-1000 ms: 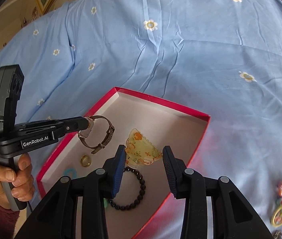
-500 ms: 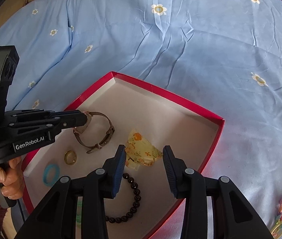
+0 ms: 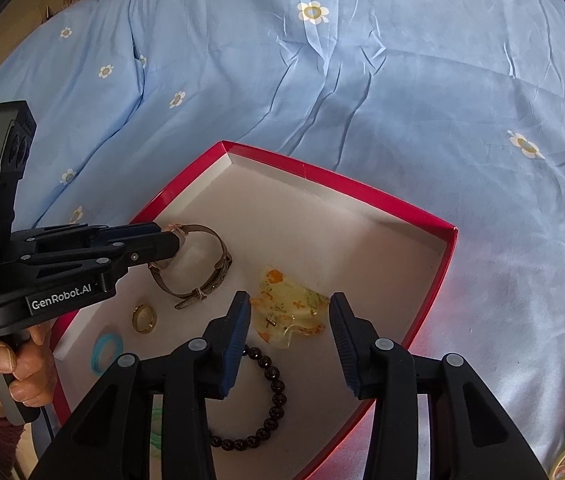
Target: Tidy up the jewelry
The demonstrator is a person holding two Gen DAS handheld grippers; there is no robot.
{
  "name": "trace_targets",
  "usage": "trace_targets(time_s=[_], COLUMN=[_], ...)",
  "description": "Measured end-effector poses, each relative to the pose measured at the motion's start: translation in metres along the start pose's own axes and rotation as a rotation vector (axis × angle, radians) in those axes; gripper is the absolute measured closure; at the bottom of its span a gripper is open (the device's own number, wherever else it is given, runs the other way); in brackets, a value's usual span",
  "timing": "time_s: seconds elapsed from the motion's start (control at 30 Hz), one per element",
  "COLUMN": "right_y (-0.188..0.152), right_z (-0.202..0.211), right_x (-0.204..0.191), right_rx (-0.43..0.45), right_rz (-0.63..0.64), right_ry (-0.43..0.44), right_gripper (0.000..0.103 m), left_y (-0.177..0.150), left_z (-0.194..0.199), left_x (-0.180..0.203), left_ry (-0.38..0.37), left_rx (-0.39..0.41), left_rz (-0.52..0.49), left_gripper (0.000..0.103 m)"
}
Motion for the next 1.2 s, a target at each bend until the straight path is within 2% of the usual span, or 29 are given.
trace_targets(time_s=[0.2,0.27,0.43,0.47,0.53,0.63,0.87,1.2], right_y=[-0.001,-0.002,-0.007,-0.009,-0.015,-0.027,-0.062,-0.111], right_z=[0.008,0.013,0.038,0.046,0.061,0.081,0.125,0.180], right_x=[0.000,0.000,0.001,0.003,0.010,0.025,0.068,0.122], right_rx=[0.017,0.025,0.065,0.079,0.104,0.130,0.172,0.217], right_rz=[-0.019,-0.028,-0.063,-0.073,-0.101,-0.152,-0.263,-0.382], right_ry=[0.010,0.017,0.040,0.044,0.045,0.037,-0.008,-0.097], right_gripper=[0.057,0.056,0.052,0.049,0.045,0.045,0.045,0.044], left_y=[0.000,-0.001,-0.008,-0.010,-0.015,-0.023,-0.039,-0.062], left_z=[0.012,0.018,0.036,0.039,0.046,0.054,0.064,0.070], left_x=[-0.002,-0.002,0.004,0.006,0.012,0.021,0.050,0.109], left_ry=[-0.006,-0.012,-0.040,-0.050,-0.064,-0.082,-0.134,-0.203], left_rx=[0.020,0.025,0.047,0.050,0.055,0.059,0.044,0.006], left_rz=[0.026,0.037,0.070,0.075,0.080,0.088,0.082,0.005], left_gripper=[0.067,0.063,0.057,0.057,0.056,0.053,0.052,0.051])
Point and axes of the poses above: each gripper's, at about its wrist camera, not at the fingertips, and z roughly against the way its jaws point, x to its right, y to its top, the point moved 8 cm from there along -z, roughly the way its jaws point, and after that the axes turned 7 degrees about -z, right-handed, at the moved point
